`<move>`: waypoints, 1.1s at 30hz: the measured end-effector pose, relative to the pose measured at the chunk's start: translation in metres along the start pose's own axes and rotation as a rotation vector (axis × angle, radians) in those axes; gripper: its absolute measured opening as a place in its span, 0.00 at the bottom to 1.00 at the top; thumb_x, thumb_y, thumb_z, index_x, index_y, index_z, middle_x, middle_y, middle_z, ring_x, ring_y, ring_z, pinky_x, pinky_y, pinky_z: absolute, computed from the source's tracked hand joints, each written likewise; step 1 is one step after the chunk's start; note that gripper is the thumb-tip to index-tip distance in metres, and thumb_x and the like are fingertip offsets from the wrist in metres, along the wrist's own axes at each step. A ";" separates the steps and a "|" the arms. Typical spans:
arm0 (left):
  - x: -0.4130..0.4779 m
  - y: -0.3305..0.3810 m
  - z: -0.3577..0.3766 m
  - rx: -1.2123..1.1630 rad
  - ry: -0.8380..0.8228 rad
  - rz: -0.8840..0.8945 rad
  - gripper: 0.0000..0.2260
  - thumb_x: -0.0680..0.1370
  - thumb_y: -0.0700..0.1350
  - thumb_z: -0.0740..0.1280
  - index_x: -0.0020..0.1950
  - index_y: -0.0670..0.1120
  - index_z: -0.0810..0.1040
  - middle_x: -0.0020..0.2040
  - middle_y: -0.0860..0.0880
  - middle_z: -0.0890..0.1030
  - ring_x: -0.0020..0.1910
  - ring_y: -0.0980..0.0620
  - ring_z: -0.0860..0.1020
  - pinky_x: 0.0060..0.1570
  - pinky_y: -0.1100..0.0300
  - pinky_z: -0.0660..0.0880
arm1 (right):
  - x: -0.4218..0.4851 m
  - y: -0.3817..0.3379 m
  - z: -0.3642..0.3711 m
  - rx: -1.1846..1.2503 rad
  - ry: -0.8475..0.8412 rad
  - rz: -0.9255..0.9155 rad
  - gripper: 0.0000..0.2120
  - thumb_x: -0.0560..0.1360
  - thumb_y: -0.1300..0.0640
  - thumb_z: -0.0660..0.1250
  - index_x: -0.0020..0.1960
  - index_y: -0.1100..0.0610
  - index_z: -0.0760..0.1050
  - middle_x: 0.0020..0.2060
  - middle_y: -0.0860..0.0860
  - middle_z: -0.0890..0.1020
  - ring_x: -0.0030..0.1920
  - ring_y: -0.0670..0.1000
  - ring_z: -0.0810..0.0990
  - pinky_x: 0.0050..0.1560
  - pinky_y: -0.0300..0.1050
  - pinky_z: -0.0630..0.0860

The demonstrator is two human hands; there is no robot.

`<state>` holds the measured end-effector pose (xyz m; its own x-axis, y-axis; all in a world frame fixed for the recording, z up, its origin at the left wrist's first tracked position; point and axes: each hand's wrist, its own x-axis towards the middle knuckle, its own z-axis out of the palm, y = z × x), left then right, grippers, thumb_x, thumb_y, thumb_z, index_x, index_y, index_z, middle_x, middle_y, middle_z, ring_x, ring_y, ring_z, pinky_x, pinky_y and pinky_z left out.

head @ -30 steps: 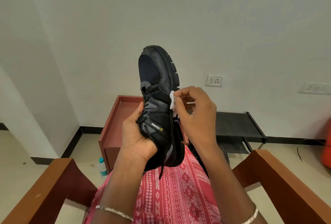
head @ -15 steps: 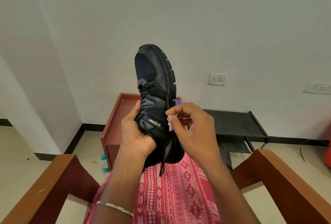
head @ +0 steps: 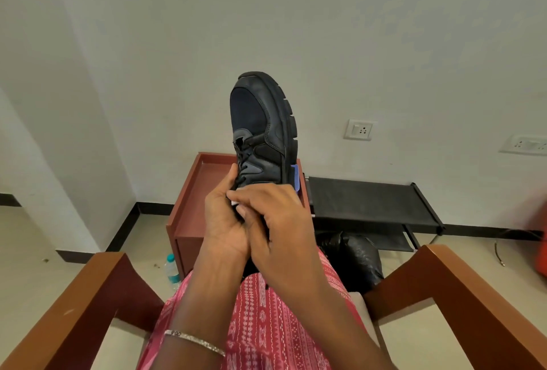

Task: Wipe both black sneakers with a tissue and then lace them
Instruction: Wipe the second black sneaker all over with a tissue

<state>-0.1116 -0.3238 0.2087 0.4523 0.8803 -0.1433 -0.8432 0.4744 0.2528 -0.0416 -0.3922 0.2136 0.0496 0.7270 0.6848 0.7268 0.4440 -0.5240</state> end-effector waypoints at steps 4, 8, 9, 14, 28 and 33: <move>-0.001 0.002 0.002 0.024 -0.005 0.032 0.24 0.82 0.49 0.61 0.35 0.37 0.86 0.39 0.40 0.86 0.35 0.44 0.86 0.33 0.50 0.83 | -0.021 0.004 -0.007 -0.018 0.001 0.002 0.11 0.77 0.66 0.69 0.56 0.54 0.83 0.52 0.44 0.83 0.57 0.45 0.77 0.59 0.34 0.72; 0.000 0.004 0.005 0.017 -0.007 -0.008 0.19 0.80 0.51 0.64 0.45 0.37 0.87 0.50 0.38 0.85 0.44 0.39 0.86 0.48 0.38 0.80 | -0.024 0.012 -0.020 0.025 0.016 0.046 0.11 0.76 0.66 0.71 0.54 0.53 0.83 0.50 0.43 0.81 0.54 0.44 0.79 0.55 0.37 0.76; -0.002 0.004 0.006 0.015 0.001 -0.017 0.19 0.79 0.51 0.65 0.47 0.36 0.87 0.51 0.38 0.85 0.45 0.39 0.86 0.50 0.38 0.79 | -0.019 0.014 -0.021 0.035 0.033 0.068 0.11 0.76 0.65 0.71 0.55 0.54 0.83 0.51 0.44 0.80 0.54 0.44 0.78 0.54 0.36 0.76; -0.001 0.001 0.007 -0.013 -0.038 -0.048 0.19 0.79 0.51 0.65 0.55 0.36 0.84 0.56 0.36 0.83 0.52 0.37 0.84 0.55 0.38 0.78 | 0.002 0.021 -0.019 0.109 0.167 0.159 0.10 0.76 0.62 0.73 0.56 0.56 0.81 0.50 0.46 0.78 0.50 0.46 0.80 0.50 0.36 0.78; 0.004 0.008 -0.001 -0.078 -0.059 -0.071 0.20 0.79 0.51 0.66 0.64 0.40 0.81 0.64 0.38 0.80 0.63 0.39 0.79 0.65 0.40 0.73 | 0.004 0.024 -0.025 0.106 0.062 0.144 0.09 0.74 0.66 0.72 0.49 0.54 0.81 0.46 0.43 0.80 0.52 0.43 0.80 0.52 0.34 0.76; 0.004 0.013 -0.004 -0.103 -0.057 -0.067 0.22 0.77 0.50 0.68 0.68 0.41 0.78 0.69 0.40 0.77 0.69 0.41 0.75 0.73 0.45 0.66 | -0.009 0.028 -0.029 0.236 -0.006 0.256 0.11 0.74 0.64 0.73 0.53 0.53 0.79 0.45 0.43 0.81 0.49 0.45 0.81 0.48 0.33 0.77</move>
<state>-0.1217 -0.3141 0.2079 0.5218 0.8471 -0.1007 -0.8348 0.5313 0.1442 -0.0019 -0.4009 0.2075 0.2057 0.8332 0.5133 0.5126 0.3551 -0.7818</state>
